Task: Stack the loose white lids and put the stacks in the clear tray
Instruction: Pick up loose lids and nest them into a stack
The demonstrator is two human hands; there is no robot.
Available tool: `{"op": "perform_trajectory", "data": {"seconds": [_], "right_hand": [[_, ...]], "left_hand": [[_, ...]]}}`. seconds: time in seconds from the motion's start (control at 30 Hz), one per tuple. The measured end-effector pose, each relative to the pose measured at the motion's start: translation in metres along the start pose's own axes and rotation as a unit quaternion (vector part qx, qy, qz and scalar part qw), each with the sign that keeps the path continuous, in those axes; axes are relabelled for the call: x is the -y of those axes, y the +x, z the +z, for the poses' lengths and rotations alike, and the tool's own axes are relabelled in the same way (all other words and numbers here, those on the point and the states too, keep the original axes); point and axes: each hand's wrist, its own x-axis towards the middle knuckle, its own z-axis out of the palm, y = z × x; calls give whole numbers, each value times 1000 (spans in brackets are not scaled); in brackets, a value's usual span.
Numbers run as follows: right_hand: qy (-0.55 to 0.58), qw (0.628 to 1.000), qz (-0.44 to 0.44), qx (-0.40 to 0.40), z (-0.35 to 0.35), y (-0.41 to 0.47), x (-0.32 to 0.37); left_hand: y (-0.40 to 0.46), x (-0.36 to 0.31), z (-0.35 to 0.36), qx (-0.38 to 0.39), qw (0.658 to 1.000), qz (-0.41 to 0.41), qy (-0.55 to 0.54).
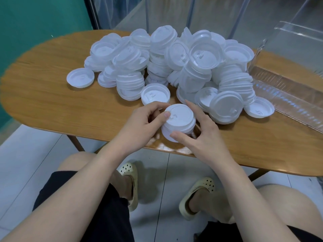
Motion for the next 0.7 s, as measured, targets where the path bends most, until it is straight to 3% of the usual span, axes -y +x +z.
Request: {"op": "perform_trajectory", "data": {"seconds": [0.17, 0.3, 0.4, 0.53, 0.7], "right_hand": [[-11, 1000, -1, -3, 1, 0, -3], [-14, 1000, 5, 5, 3, 2, -7], [-17, 1000, 13, 20, 2, 2, -9], [-23, 999, 15, 25, 0, 1, -7], [-21, 999, 21, 16, 1, -1, -5]], "left_hand": [[0, 2, -2, -67, 993, 61, 79], [14, 18, -14, -124, 943, 127, 283], [20, 30, -19, -120, 909, 113, 383], [23, 30, -17, -145, 879, 133, 434], [23, 24, -15, -166, 869, 161, 437]]}}
